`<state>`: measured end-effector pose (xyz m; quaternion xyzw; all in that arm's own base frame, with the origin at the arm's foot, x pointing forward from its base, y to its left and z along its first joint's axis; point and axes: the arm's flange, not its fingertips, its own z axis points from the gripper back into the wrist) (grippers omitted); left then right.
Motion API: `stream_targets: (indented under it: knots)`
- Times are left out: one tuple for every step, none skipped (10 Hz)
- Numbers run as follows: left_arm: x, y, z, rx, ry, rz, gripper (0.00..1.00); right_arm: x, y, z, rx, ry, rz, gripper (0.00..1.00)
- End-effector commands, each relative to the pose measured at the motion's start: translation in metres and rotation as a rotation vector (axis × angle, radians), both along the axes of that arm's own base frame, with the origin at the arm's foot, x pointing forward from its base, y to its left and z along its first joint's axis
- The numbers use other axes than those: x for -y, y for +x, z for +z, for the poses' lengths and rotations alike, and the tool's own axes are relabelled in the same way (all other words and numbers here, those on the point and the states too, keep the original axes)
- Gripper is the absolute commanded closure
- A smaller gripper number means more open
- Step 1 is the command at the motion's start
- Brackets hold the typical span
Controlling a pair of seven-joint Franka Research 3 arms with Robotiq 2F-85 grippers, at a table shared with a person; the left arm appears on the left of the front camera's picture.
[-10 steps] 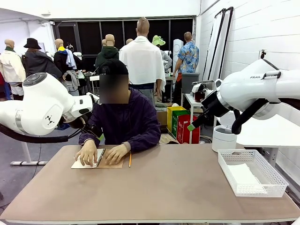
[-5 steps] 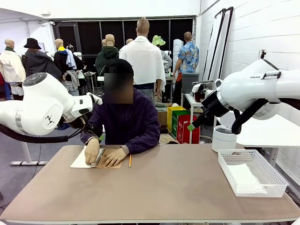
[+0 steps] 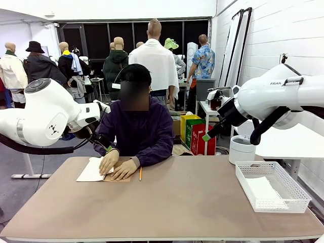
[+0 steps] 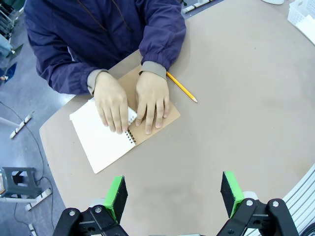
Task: Sort the paper based on its condition.
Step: If a person hands you a paper, place it in the Organizing basket , and if it's crumpled, put it in the Trash can.
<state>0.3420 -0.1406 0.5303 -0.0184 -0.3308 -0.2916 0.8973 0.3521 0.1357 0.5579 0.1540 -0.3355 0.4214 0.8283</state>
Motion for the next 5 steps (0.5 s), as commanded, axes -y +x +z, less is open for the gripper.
stream_targets:
  knots:
    - [-0.001,0.0005,-0.0005,-0.001,0.001,0.001,0.0,0.0009,0.0002,-0.0002,-0.001,0.001,-0.004,0.0]
    - [-0.001,0.0005,-0.0005,-0.001,0.001,0.001,0.0,0.0009,0.0002,-0.0002,-0.001,0.001,-0.004,0.0]
    - [-0.001,0.0005,-0.0005,-0.001,0.001,0.001,0.0,0.0009,0.0002,-0.0002,-0.001,0.001,-0.004,0.0]
    - [-0.001,0.0005,-0.0005,-0.001,0.001,0.001,0.0,0.0009,0.0002,-0.0002,-0.001,0.001,-0.004,0.0]
    - [-0.001,0.0005,-0.0005,-0.001,0.001,0.001,0.0,0.0009,0.0002,-0.0002,-0.001,0.001,-0.004,0.0]
